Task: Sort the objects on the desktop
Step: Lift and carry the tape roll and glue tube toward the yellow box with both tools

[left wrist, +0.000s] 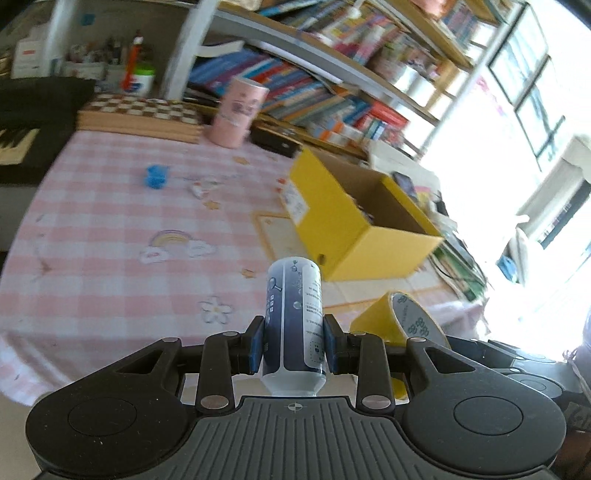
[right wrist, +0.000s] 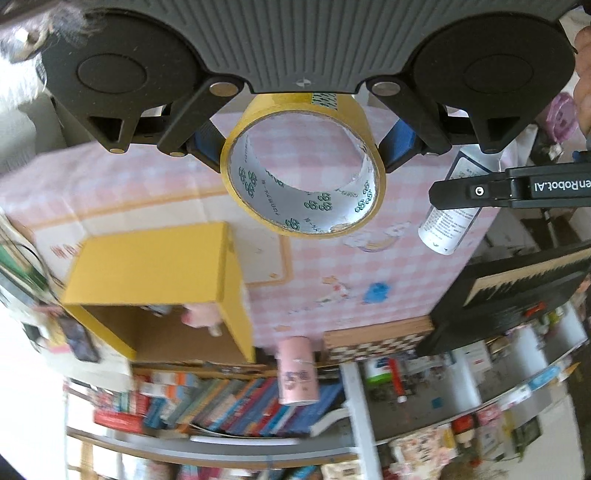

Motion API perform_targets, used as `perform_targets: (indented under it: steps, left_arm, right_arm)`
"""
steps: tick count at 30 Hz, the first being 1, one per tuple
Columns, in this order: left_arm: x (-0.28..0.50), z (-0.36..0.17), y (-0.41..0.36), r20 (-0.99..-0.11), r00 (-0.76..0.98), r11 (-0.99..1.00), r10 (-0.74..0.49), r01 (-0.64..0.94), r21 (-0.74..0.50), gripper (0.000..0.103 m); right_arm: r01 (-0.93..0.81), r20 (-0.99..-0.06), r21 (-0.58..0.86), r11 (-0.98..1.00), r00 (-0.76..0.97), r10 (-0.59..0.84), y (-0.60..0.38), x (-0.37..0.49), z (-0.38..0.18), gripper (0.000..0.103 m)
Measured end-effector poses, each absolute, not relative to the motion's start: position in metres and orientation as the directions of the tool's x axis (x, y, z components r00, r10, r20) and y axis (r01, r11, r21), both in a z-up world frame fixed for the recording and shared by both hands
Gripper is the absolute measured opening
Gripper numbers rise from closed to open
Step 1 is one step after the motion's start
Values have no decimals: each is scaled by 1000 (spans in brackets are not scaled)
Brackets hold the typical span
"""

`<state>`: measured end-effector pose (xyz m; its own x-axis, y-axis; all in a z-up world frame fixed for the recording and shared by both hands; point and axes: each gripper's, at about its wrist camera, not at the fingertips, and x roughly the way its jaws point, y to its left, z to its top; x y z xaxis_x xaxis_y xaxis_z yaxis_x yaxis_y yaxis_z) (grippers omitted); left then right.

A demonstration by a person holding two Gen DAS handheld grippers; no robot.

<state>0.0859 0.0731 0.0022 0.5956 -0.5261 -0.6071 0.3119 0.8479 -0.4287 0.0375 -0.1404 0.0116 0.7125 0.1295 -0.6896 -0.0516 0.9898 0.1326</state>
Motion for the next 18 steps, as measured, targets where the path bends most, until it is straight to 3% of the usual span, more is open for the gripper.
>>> perform_targets:
  steps: [18]
  left_arm:
    - [100,1,-1,-612,455,756,-647,487,-436,31]
  right_arm:
    - [178,-708,140,974,706,-27,-205,6,10,86]
